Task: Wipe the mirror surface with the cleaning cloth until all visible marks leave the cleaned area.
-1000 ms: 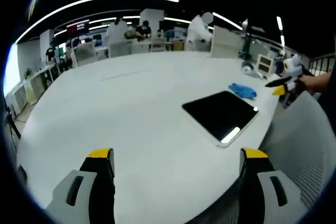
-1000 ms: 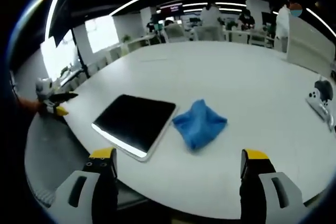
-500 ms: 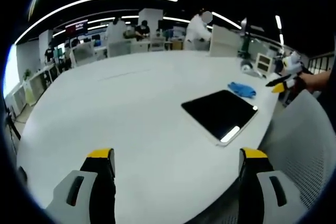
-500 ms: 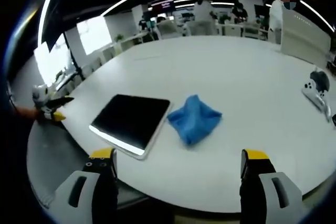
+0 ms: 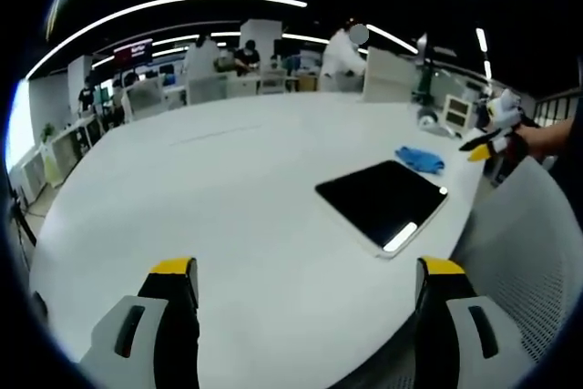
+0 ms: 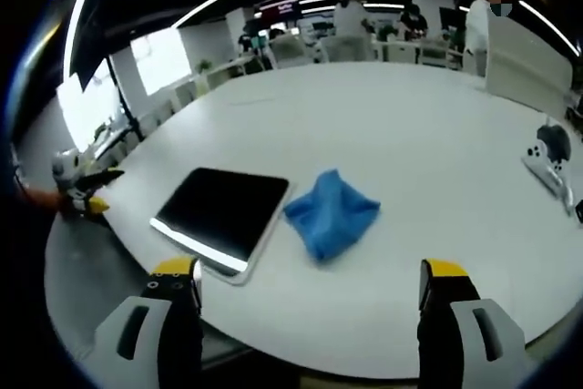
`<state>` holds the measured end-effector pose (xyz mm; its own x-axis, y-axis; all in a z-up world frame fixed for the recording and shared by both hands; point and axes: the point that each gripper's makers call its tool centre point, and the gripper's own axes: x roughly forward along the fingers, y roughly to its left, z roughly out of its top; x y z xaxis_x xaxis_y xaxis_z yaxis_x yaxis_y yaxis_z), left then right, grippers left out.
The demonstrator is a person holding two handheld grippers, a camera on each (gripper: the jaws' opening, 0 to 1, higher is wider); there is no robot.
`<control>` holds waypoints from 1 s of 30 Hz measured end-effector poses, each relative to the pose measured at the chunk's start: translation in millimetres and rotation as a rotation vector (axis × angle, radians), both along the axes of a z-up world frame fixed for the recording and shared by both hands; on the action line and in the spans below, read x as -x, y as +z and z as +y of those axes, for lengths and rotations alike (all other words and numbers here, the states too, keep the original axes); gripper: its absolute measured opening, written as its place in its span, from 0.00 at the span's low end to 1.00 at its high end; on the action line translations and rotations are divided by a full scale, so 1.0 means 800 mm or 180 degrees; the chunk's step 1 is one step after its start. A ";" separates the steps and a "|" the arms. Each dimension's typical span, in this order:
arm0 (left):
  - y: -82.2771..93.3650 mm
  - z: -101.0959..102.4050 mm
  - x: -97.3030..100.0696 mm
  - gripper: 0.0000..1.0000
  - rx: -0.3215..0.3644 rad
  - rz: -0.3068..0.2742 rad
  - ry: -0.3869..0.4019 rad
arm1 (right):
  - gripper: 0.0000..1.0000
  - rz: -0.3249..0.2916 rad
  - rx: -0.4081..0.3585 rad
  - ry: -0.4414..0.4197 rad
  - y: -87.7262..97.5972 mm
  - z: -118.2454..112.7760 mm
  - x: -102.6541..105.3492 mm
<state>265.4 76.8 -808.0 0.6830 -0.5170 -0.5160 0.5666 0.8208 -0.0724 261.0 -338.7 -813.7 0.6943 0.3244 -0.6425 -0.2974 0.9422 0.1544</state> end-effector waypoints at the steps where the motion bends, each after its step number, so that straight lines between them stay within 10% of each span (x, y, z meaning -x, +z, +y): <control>1: -0.001 0.001 0.001 0.99 -0.0009 0.0021 0.0006 | 1.00 -0.0002 0.0008 -0.0013 0.001 -0.001 -0.001; 17: -0.005 0.002 0.001 0.99 -0.0014 0.0069 0.0031 | 0.98 -0.0217 0.0192 0.0060 -0.005 0.004 -0.037; 30: -0.006 0.003 0.001 0.99 -0.0013 0.0084 0.0033 | 0.51 -0.0170 0.0271 -0.0191 -0.046 0.022 -0.134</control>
